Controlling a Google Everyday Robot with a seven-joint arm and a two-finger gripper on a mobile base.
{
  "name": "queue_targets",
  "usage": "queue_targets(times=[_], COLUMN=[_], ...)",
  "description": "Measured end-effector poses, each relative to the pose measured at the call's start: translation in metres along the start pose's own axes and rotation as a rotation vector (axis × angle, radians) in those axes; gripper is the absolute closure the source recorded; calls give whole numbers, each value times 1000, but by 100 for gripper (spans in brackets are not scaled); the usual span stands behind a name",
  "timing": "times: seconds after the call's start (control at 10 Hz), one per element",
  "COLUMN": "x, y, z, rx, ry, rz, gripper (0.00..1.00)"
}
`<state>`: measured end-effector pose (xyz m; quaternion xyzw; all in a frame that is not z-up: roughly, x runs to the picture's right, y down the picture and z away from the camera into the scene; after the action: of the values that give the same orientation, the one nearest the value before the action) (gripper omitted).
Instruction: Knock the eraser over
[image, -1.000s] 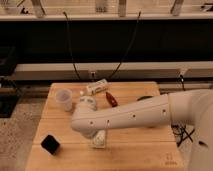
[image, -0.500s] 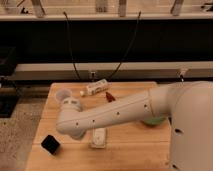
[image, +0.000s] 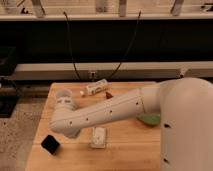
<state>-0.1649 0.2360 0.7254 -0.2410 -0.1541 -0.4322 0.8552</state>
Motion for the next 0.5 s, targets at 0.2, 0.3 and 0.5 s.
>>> queue_targets(times=[0.2, 0.3, 0.5], x=[-6, -5, -8], y=[-10, -11, -16], z=[1, 1, 2], rx=[11, 12, 16], ry=[-2, 0, 1], rz=[-19, -20, -32], gripper=[98, 98, 98])
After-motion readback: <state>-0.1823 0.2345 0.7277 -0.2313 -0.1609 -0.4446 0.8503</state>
